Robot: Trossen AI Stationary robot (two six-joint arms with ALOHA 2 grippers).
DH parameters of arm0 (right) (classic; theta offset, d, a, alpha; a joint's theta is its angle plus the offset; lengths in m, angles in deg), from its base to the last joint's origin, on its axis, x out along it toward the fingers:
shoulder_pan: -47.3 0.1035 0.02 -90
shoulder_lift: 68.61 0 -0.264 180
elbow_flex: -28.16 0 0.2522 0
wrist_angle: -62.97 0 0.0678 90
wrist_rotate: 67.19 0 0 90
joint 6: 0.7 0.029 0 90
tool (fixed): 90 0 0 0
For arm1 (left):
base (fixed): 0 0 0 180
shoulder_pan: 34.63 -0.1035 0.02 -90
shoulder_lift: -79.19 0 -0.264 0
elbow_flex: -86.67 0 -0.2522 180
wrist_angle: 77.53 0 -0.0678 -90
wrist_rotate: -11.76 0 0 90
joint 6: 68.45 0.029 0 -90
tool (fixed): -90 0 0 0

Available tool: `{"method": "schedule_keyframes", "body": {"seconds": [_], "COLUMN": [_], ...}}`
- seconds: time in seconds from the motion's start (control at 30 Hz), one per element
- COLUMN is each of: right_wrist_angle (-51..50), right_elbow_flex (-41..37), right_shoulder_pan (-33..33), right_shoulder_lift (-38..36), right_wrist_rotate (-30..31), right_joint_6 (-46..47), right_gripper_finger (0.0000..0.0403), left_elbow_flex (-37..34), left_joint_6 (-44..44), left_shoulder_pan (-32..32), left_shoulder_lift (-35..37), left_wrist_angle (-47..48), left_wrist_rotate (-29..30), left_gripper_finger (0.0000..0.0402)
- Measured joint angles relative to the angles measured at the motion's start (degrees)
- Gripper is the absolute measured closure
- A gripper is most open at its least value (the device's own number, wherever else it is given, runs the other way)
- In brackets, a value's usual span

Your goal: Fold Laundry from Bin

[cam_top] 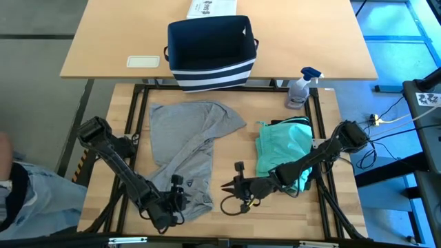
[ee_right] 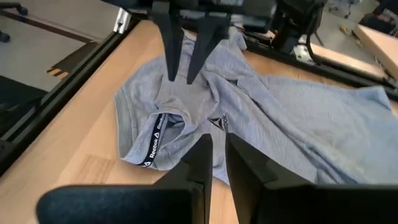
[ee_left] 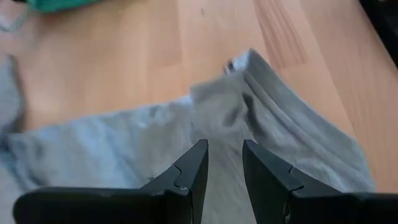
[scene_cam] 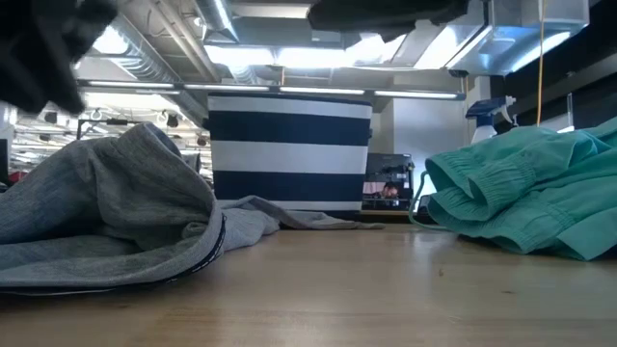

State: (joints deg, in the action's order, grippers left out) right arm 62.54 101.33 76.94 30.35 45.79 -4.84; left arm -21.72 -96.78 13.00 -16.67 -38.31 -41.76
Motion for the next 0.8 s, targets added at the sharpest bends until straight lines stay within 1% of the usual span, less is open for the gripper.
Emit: {"method": "schedule_keyframes", "body": {"seconds": [0.1, 0.23, 0.33, 0.4, 0.47, 0.57, 0.7, 0.8], "right_wrist_angle": [0.2, 0.2, 0.6, 0.4, 1.1, 1.6, 4.8, 3.7], "right_elbow_flex": [-0.2, -0.2, -0.2, -0.2, -0.1, -0.1, 0.0, 0.7], "right_shoulder_pan": [0.0, 0.0, 0.0, 0.0, -0.1, -0.2, -0.6, -1.3], "right_shoulder_lift": [0.0, 0.0, 0.4, 0.7, 1.3, 2.1, 3.8, 4.5], "right_wrist_rotate": [0.0, -1.4, -2.9, -3.1, -3.4, -3.5, -2.8, 0.6], "right_joint_6": [0.9, 1.0, 1.1, 1.1, 1.0, 0.9, 0.8, 0.8], "right_gripper_finger": [0.0359, 0.0359, 0.0359, 0.0358, 0.0353, 0.0329, 0.0282, 0.0252], "left_elbow_flex": [-5.7, -13.2, -16.4, -16.9, -17.0, -17.0, -17.0, -17.0], "left_joint_6": [-1.7, -3.2, -5.5, -7.4, -7.7, -8.7, -9.3, -11.3], "left_shoulder_pan": [0.0, 0.0, -0.5, -1.2, -2.0, -3.1, -4.7, -6.4], "left_shoulder_lift": [1.8, 6.9, 10.2, 10.5, 9.9, 8.5, 8.5, 8.5], "left_wrist_angle": [-6.6, -16.0, -20.5, -20.5, -20.5, -19.2, -16.0, -11.6], "left_wrist_rotate": [-2.1, -2.6, -4.2, -5.3, -8.2, -11.7, -10.5, -10.3], "left_gripper_finger": [0.0306, 0.0306, 0.0306, 0.0306, 0.0306, 0.0306, 0.0306, 0.0306]}}
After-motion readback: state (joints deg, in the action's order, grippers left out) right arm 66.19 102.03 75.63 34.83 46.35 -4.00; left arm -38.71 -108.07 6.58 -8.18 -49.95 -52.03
